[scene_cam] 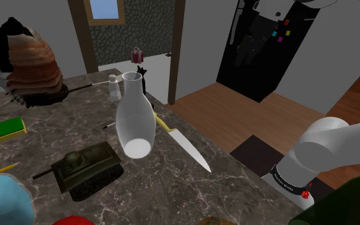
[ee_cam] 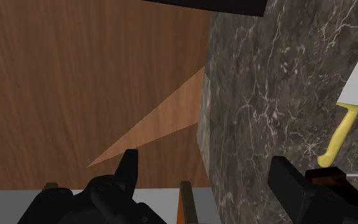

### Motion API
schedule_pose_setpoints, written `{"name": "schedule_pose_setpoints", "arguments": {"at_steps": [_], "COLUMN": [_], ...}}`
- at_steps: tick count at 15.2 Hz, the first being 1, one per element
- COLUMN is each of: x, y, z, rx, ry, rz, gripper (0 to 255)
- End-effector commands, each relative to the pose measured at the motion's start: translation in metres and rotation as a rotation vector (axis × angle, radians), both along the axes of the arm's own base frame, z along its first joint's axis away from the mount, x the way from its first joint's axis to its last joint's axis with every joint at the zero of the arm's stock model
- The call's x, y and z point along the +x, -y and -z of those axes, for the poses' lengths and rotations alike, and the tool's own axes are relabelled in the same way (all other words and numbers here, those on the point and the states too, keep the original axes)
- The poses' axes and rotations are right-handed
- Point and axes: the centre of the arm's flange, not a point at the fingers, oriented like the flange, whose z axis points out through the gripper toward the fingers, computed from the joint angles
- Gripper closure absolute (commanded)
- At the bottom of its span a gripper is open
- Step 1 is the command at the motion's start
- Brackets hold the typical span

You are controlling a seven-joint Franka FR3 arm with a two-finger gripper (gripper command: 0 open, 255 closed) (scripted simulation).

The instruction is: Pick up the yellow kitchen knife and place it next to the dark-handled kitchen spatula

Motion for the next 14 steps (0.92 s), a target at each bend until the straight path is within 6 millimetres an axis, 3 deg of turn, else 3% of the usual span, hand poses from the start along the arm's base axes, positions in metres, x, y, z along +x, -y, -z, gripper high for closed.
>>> {"name": "schedule_pose_setpoints", "arguments": {"at_steps": [1, 14], "x": [0.0, 0.037], "y": [0.0, -0.157], "z": [0.0, 0.071], "rx": [0.0, -0.022], "ry": [0.0, -0.069], "rz": [0.0, 0.04], "gripper": [0, 0]}}
